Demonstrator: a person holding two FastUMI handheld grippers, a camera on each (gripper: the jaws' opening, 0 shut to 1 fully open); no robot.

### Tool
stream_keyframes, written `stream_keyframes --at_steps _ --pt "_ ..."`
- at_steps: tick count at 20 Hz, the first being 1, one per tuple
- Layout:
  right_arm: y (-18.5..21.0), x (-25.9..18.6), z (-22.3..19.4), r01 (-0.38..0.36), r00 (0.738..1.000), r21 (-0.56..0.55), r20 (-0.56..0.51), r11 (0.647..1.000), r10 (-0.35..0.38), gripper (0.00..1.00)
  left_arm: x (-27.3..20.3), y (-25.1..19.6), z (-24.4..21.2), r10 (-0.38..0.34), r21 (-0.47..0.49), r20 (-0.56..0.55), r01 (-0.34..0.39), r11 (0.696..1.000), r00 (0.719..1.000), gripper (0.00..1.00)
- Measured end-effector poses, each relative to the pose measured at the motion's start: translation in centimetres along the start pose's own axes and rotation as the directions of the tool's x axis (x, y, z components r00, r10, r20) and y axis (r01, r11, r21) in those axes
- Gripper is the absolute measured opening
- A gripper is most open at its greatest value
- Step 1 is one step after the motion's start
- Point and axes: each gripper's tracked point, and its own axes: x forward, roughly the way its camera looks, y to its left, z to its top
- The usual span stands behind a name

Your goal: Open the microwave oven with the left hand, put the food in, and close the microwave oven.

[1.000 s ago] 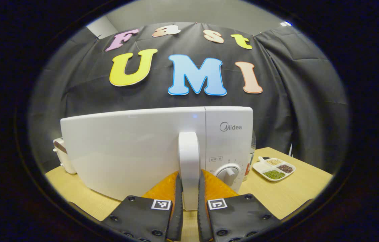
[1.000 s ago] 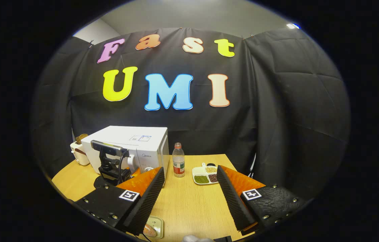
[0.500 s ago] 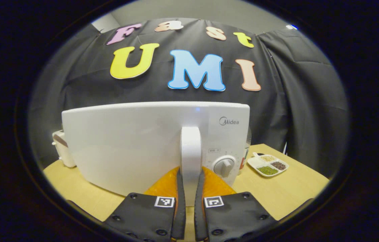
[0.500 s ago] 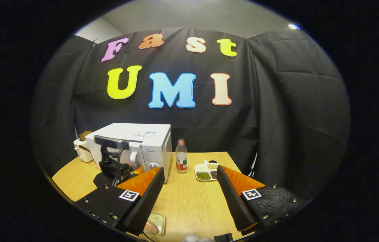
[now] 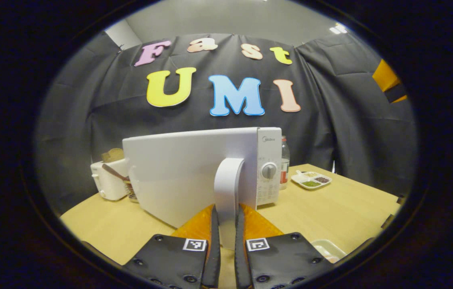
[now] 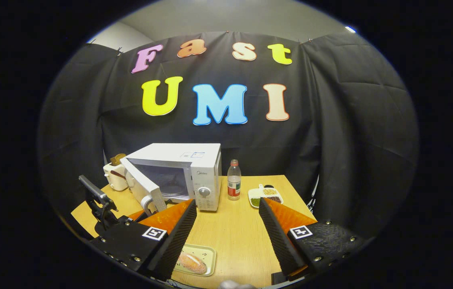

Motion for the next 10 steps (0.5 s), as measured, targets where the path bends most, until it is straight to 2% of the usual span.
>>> stream_keyframes --at_steps 3,4,5,8,10 --pt "1.9 -0.8 0.1 -0.031 1.0 -0.009 0.005 0.999 0.031 0.96 -3.1 2.3 -0.4 0.036 0.041 -0.018 -0.035 0.999 0.999 0.31" --pt "2.6 -1.0 0.2 -0.045 0.999 -0.009 0.007 0.999 0.045 0.96 -3.9 3.2 -0.3 0.056 0.05 -0.015 -0.056 0.997 0.998 0.41" --pt "3.2 -1.1 0.2 -0.055 0.998 -0.014 0.006 0.998 0.055 0.96 -4.8 4.0 -0.5 0.06 0.045 -0.028 -0.059 0.997 0.998 0.45" --pt "5.3 -1.4 0.2 -0.1 0.995 -0.013 0.0 0.995 0.1 0.96 -7.3 6.7 -1.4 0.08 0.027 -0.057 -0.079 0.997 0.995 0.94" --pt "6.6 -1.5 0.2 -0.129 0.992 -0.025 -0.005 0.991 0.128 0.96 -8.5 8.6 -1.5 0.104 0.03 -0.064 -0.102 0.994 0.993 0.98"
